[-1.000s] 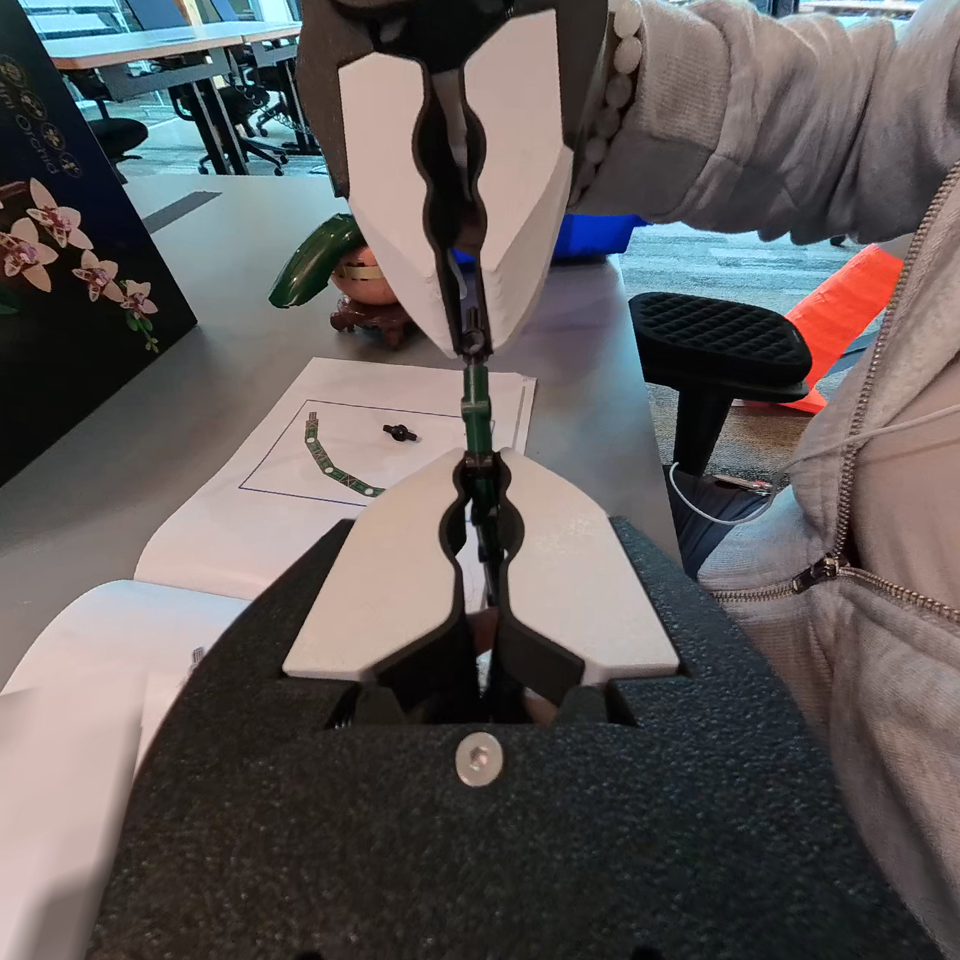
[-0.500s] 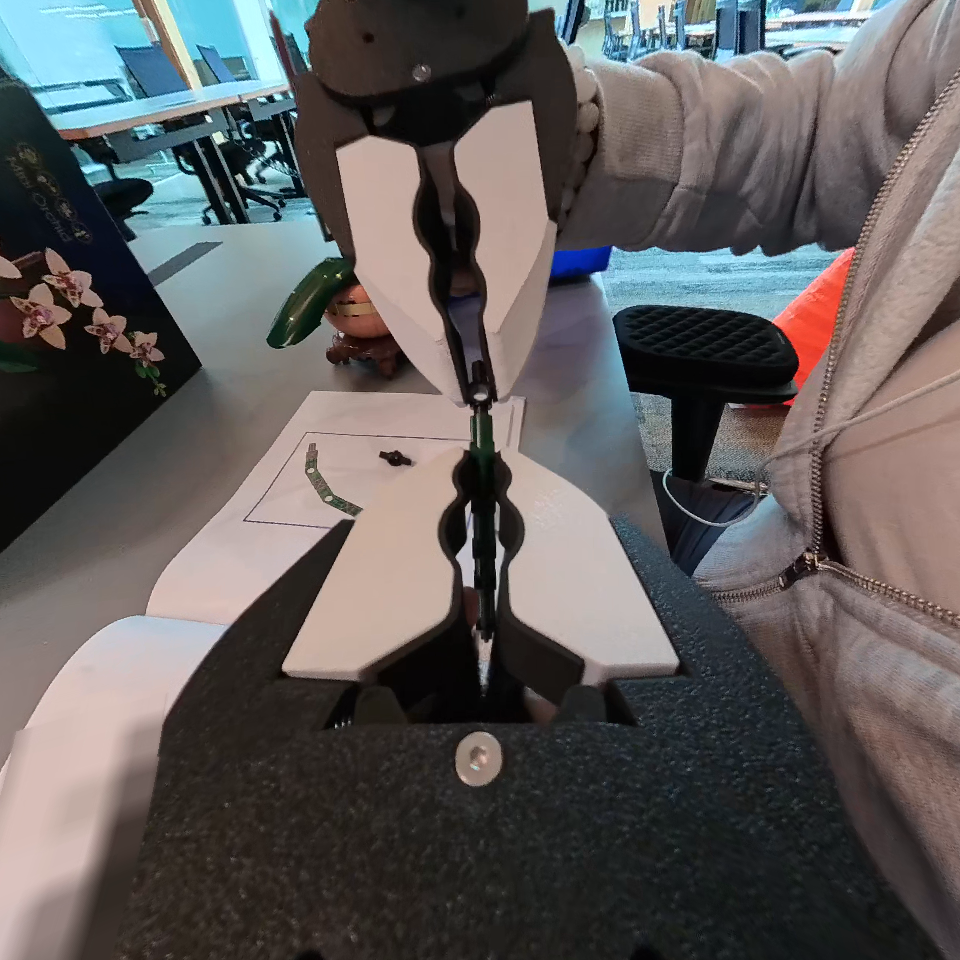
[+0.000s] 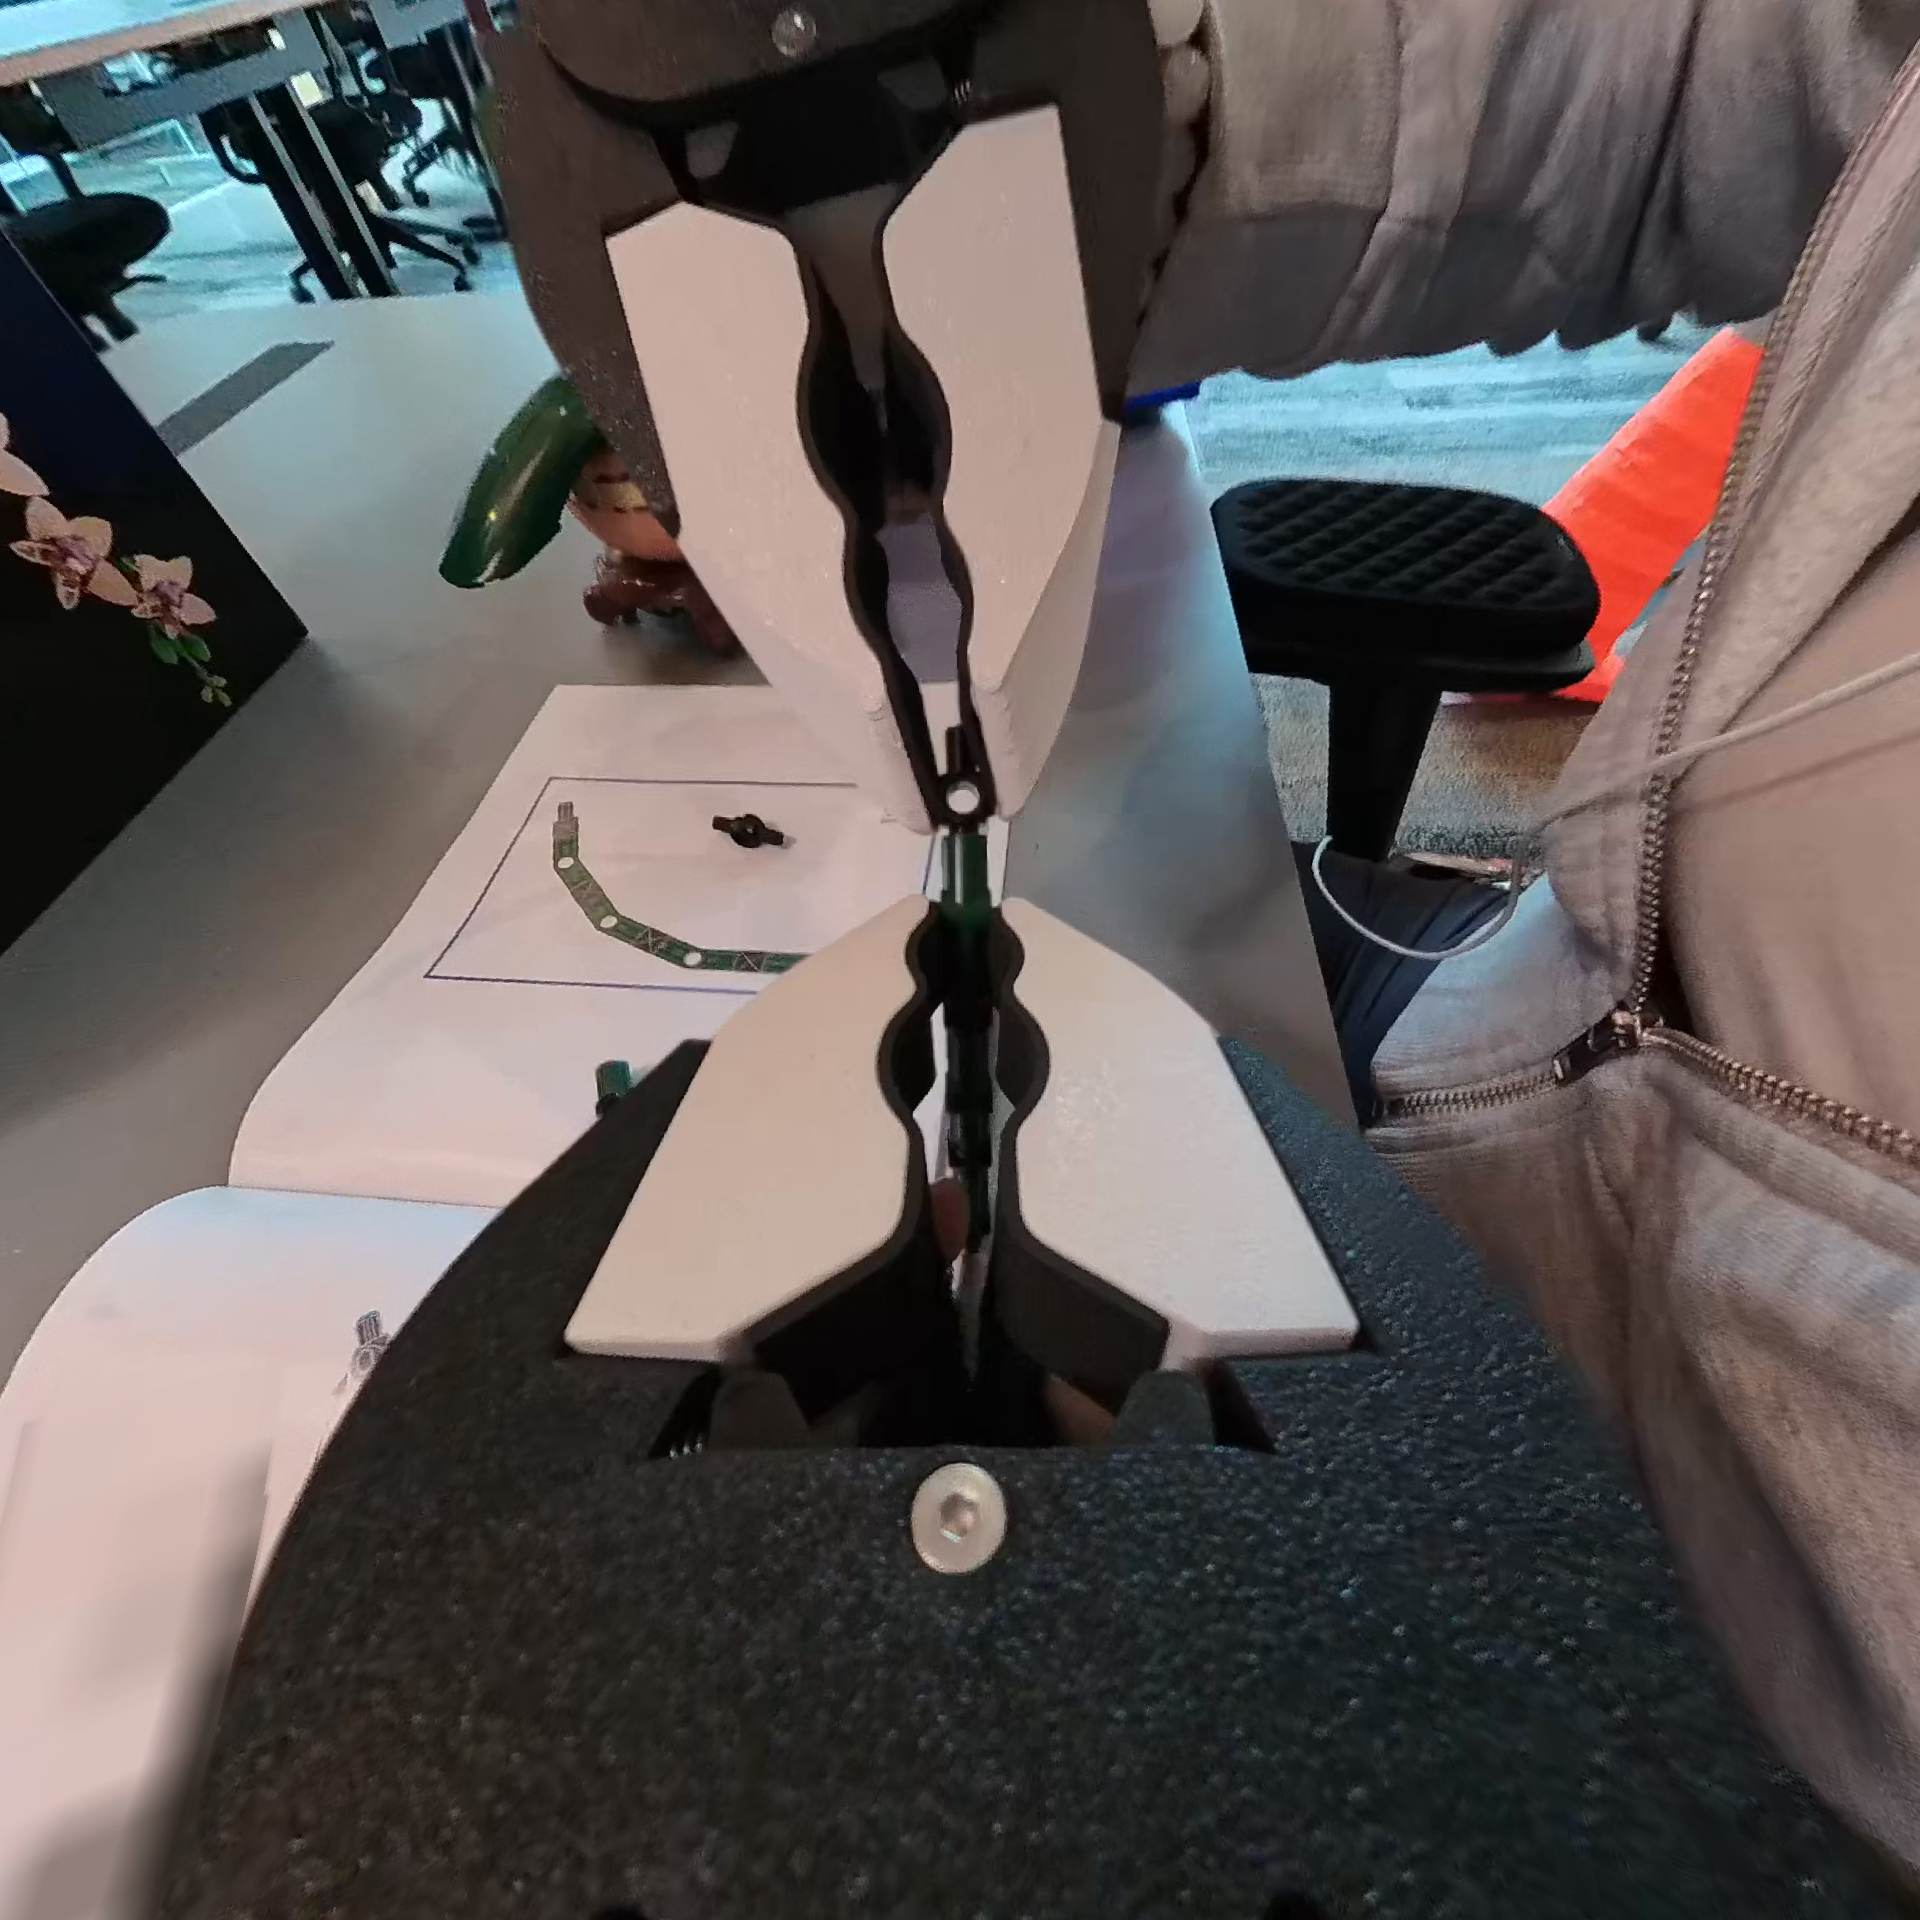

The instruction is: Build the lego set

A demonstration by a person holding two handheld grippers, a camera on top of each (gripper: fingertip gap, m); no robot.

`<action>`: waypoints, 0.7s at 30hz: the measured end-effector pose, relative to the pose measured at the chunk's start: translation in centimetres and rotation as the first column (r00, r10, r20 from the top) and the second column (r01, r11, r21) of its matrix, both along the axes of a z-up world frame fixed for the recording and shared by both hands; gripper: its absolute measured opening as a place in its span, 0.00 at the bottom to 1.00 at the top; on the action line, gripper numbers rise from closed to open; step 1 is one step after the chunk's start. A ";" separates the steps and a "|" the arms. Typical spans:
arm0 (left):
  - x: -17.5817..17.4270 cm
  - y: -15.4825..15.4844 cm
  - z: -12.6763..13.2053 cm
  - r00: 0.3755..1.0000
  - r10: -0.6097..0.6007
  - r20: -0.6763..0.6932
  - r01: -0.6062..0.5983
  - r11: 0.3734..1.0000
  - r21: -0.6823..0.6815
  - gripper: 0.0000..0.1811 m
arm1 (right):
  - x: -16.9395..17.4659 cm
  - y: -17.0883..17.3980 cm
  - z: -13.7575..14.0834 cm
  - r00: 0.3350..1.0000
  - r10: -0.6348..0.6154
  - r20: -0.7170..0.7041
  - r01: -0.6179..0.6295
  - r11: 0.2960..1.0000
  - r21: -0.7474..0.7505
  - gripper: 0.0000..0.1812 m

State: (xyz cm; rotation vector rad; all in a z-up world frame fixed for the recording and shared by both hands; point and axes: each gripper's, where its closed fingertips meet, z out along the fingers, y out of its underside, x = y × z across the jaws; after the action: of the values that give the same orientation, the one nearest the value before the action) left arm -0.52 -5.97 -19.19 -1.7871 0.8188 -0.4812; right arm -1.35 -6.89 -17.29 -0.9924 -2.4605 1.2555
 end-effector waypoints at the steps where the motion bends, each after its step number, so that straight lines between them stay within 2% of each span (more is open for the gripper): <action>1: 0.0 0.0 0.1 1.000 -0.001 0.009 0.001 1.000 0.003 0.03 | -0.1 0.0 0.1 1.000 -0.005 -0.005 0.005 1.000 -0.014 0.03; 12: 0.0 -0.3 0.2 1.000 0.005 -0.027 -0.005 1.000 -0.005 0.03 | -0.3 -0.8 0.1 1.000 0.019 -0.012 -0.019 1.000 -0.011 0.04; 15: 1.1 -0.5 1.4 0.998 -0.042 0.037 0.041 0.999 0.029 0.03 | -0.4 -3.5 1.7 0.993 0.100 -0.067 -0.108 0.986 -0.130 0.00; 17: 0.6 -0.7 1.9 0.999 -0.015 0.035 0.014 0.999 0.041 0.03 | -1.0 -2.7 2.3 0.992 0.072 -0.099 -0.079 0.995 -0.062 0.12; 18: -0.5 -0.7 2.0 0.999 0.019 0.037 -0.020 0.999 0.040 0.03 | -1.6 -2.0 3.1 0.989 0.021 -0.148 -0.030 0.998 -0.058 0.22; 21: -3.9 -0.8 3.1 0.984 0.108 0.144 -0.117 0.991 0.057 0.03 | -2.3 -0.1 6.3 0.936 -0.121 -0.329 0.061 0.981 -0.185 0.30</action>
State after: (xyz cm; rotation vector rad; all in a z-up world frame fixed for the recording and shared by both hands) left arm -4.38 -6.78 -16.09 -1.7077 0.6251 -0.4943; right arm -3.63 -7.00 -10.97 -0.8342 -2.0502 1.4876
